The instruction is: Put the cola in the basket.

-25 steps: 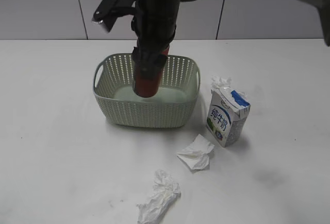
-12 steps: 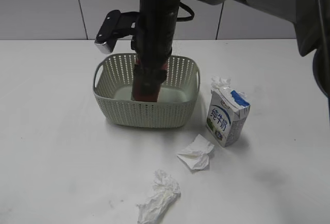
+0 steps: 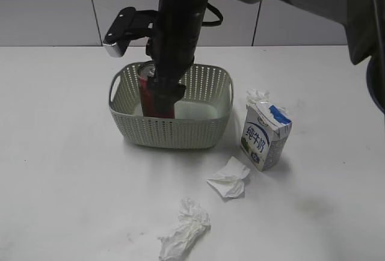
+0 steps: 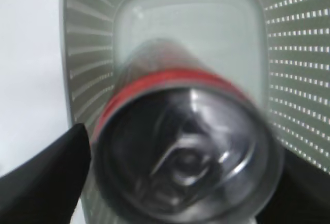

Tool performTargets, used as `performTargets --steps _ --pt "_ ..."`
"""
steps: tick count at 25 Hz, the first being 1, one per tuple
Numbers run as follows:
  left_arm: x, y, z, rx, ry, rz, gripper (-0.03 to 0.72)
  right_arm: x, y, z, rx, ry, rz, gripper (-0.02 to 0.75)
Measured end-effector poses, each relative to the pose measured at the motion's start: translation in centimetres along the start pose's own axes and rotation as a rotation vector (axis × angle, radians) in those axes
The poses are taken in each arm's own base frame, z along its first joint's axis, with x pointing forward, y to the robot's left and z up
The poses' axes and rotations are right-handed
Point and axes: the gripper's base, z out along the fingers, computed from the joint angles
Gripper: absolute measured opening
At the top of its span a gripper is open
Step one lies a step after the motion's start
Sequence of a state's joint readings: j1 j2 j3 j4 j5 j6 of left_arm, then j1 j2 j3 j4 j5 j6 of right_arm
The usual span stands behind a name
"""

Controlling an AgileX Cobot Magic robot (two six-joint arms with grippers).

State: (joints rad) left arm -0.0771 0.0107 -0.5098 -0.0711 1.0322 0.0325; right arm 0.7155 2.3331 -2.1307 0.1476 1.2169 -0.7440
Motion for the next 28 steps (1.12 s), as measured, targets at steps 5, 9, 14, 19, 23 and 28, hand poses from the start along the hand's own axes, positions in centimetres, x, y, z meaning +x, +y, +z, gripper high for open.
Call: performTargets --steps 5,9,14,19,23,28 --pt "0.0 0.0 0.0 0.000 0.000 0.000 0.237 -0.3 0.1 -0.7 0.007 -0.034 0.004 0.655" --pt "0.0 0.0 0.0 0.000 0.000 0.000 0.237 -0.6 0.2 -2.9 0.034 -0.068 -0.001 0.653" --pt "0.0 0.0 0.0 0.000 0.000 0.000 0.237 -0.4 0.1 -7.2 0.094 -0.135 0.004 0.643" --pt "0.0 0.0 0.0 0.000 0.000 0.000 0.237 2.0 -1.9 -12.2 0.166 -0.206 0.179 0.610" --pt "0.0 0.0 0.0 0.000 0.000 0.000 0.237 5.6 -4.2 -16.6 0.234 -0.273 0.444 0.567" --pt "0.0 0.0 0.0 0.000 0.000 0.000 0.237 11.0 -5.9 -21.7 0.312 -0.346 0.785 0.558"
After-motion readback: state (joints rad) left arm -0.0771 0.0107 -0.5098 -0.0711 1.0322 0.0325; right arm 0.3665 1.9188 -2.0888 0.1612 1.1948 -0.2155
